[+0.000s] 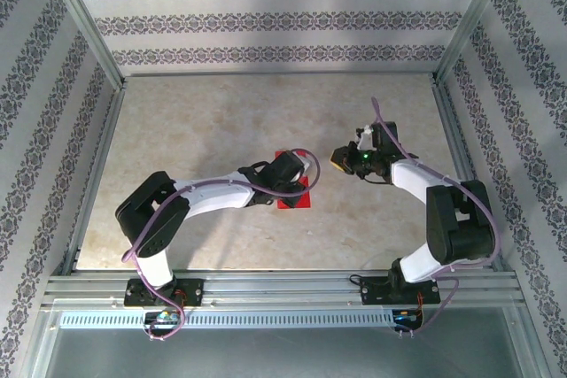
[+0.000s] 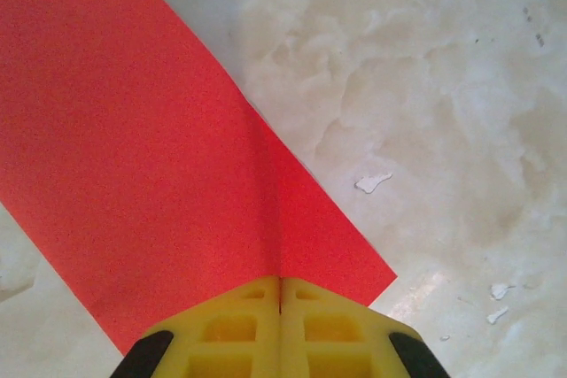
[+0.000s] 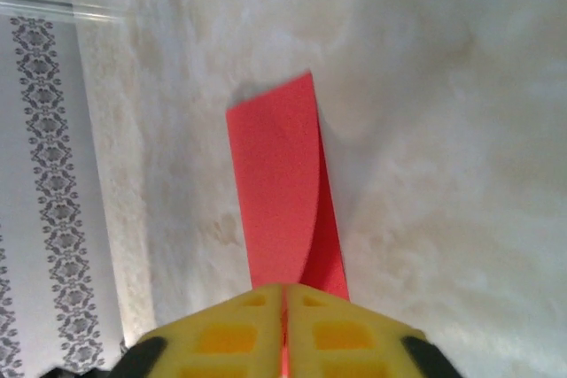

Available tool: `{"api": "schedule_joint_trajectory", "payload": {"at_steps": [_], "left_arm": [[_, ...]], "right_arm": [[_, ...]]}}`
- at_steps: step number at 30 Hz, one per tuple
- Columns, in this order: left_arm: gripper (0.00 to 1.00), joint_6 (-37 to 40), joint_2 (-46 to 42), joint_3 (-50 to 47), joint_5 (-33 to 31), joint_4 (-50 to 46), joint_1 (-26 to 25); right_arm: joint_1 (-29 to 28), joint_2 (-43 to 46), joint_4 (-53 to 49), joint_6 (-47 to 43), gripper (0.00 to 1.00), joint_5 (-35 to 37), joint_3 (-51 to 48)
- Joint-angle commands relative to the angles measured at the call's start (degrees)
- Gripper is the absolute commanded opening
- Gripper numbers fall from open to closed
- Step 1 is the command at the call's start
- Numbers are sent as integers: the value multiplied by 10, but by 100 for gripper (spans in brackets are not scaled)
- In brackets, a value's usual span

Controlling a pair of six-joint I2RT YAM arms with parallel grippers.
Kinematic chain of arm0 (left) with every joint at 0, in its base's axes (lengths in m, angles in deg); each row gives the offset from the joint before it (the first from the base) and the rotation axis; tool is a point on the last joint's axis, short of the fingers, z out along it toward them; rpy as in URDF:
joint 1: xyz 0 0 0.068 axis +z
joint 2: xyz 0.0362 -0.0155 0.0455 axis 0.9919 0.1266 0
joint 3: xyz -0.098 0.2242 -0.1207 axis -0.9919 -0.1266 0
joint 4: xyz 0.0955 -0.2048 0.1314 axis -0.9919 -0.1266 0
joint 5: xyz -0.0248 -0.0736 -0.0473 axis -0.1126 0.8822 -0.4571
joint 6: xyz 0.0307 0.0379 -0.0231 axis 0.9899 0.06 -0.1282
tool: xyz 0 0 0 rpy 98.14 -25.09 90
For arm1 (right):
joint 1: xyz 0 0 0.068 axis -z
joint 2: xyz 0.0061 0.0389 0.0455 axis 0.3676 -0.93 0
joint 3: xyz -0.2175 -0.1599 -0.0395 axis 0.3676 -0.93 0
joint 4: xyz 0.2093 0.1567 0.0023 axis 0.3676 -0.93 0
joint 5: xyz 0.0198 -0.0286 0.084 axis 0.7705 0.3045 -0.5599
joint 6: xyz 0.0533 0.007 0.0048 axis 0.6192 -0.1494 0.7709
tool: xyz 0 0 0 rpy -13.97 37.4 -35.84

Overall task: Fold a paper plane with a square sheet of paper (fold left side to right side)
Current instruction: Fold the triangle a second time at the center of the table.

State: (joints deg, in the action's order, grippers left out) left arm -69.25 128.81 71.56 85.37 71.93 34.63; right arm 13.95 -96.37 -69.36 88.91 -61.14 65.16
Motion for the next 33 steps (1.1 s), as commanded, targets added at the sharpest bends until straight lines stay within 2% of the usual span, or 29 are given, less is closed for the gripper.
{"api": "schedule_joint_trajectory", "payload": {"at_steps": [1, 8, 15, 26, 33], "left_arm": [[0, -60, -18, -15, 70, 44, 22], [0, -84, -17, -27, 96, 66, 39], [0, -89, -12, -32, 103, 70, 41], [0, -90, -7, -38, 99, 69, 44], [0, -84, -6, -41, 100, 65, 50]], "right_arm": [[-17, 21, 3, -23, 1, -28, -38], [-109, 4, 55, 7, 0, -10, -92], [-151, -43, 79, 16, 0, -4, -78], [-163, -79, 45, -2, 0, 15, -60], [-164, -90, -12, -31, 0, 38, -51]]}}
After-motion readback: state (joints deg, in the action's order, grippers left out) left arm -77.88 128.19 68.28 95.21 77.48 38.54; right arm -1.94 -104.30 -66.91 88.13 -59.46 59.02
